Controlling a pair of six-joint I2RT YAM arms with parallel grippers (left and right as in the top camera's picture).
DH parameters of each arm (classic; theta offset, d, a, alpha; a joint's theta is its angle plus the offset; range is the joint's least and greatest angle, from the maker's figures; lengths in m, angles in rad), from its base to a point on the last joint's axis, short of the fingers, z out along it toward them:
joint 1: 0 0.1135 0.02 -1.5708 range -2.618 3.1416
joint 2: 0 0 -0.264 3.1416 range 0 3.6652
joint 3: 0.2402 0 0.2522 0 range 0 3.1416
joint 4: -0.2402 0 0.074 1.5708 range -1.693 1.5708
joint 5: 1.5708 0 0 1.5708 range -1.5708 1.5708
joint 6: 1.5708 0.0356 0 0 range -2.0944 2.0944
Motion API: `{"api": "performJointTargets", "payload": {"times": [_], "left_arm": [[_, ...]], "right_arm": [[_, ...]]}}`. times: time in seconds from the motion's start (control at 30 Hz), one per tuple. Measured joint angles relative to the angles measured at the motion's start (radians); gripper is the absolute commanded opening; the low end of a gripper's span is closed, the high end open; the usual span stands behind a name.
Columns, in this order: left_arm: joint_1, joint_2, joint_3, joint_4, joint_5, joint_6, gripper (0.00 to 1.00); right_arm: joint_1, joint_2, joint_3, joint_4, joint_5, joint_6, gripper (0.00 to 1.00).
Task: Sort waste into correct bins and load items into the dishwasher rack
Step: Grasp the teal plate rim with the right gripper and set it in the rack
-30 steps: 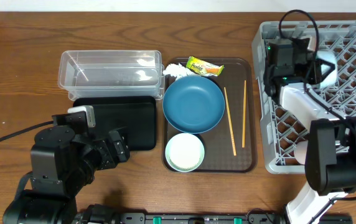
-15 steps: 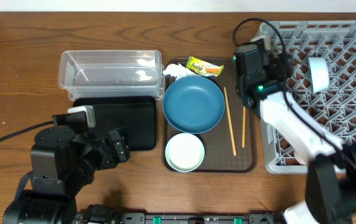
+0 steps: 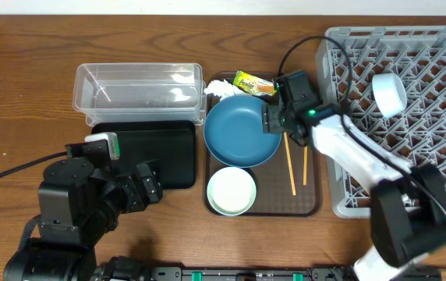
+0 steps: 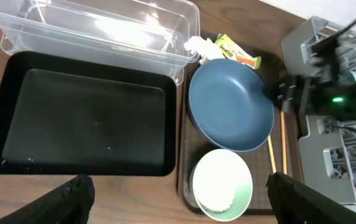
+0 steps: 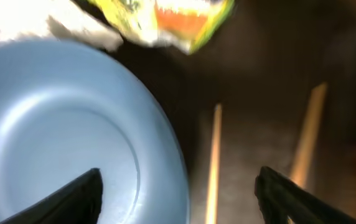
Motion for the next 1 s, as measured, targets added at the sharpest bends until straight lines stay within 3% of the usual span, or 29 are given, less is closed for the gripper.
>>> {"api": "performJointTargets", "payload": {"times": [0.17,0.43,0.63,0.83,0.93,1.0], "left_arm": [[0.000,0.000,0.000,0.000,0.000,0.000,0.91],[0.000,0.000,0.000,0.000,0.000,0.000,0.91],[0.000,0.000,0.000,0.000,0.000,0.000,0.91],[0.000,0.000,0.000,0.000,0.000,0.000,0.91],[0.000,0.000,0.000,0.000,0.000,0.000,0.91],[0.000,0.000,0.000,0.000,0.000,0.000,0.91]], "right_arm": [[-0.003,0.068,-0.002,-0.016,-0.066,0.073,0.01],[-0.031,0.037,-0.002,-0.074,-0.071,0.132,0.01],[-0.082,-0.160,-0.006,-0.154,0.069,0.076,0.01],[-0.107,-0.443,-0.005,-0.104,0.441,-0.018,0.01],[-0.127,-0.522,-0.003,0.005,0.752,-0.087,0.01],[-0.153,-0.528,-0.001,0.056,0.858,-0.142,0.01]]}}
